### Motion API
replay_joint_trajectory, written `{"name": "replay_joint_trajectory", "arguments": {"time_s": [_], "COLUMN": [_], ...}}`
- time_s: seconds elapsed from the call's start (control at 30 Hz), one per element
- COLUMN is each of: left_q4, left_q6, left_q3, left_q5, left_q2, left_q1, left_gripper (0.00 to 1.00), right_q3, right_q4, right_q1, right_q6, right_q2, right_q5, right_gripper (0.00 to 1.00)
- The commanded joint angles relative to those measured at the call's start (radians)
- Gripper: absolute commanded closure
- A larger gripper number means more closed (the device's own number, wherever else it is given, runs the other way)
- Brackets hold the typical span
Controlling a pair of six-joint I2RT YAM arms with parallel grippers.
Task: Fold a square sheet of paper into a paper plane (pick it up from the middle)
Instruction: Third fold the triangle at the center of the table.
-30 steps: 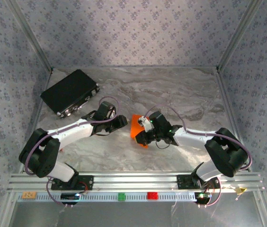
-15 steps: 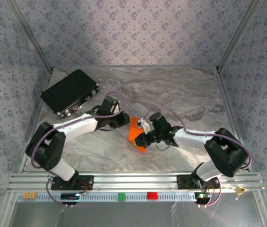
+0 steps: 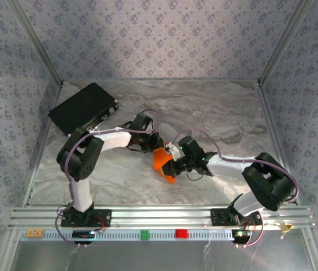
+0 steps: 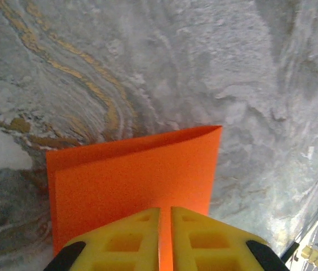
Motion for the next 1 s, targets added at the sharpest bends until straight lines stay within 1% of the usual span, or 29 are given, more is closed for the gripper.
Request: {"name": "replay_joint_trajectory", "arguments": {"time_s": [0.0,0.13,0.3,0.5,0.8,0.87,0.97], "left_q4": [-0.046,-0.022,0.003,-0.004,-0.008,-0.008,-0.007], "left_q6": [0.032,0.023,0.007,0.009,0.007,0.006,0.006], "left_q3": [0.032,0.001,-0.027,-0.027,-0.036,-0.036,-0.036], "left_q5": [0.016,0.008,0.002,-0.009,-0.023,-0.025,-0.023], "left_q2": [0.038,0.069,0.075,0.066,0.047,0.045,0.046], "left_q1": [-0.002,-0.004,-0.002,-0.002,-0.002,-0.001,-0.003], "left_gripper": [0.89,0.91,0.93,0.93,0.93,0.93,0.93], "right_q3": [-0.011,-0.005,0.001,0.015,0.03,0.049,0.062], "right_q4": [-0.002,-0.025,-0.073,-0.121,-0.153,-0.183,-0.194], "right_q1": [-0.007,-0.009,-0.01,-0.018,-0.023,-0.022,-0.023], "right_q6": [-0.015,-0.017,-0.02,-0.021,-0.014,-0.017,-0.023], "right_q2": [0.008,0.006,-0.006,-0.016,-0.017,-0.011,-0.005], "right_q5": [0.017,0.055,0.156,0.253,0.329,0.347,0.348], "right_gripper": [0.98,0.98,0.98,0.98,0.98,0.98,0.98]}}
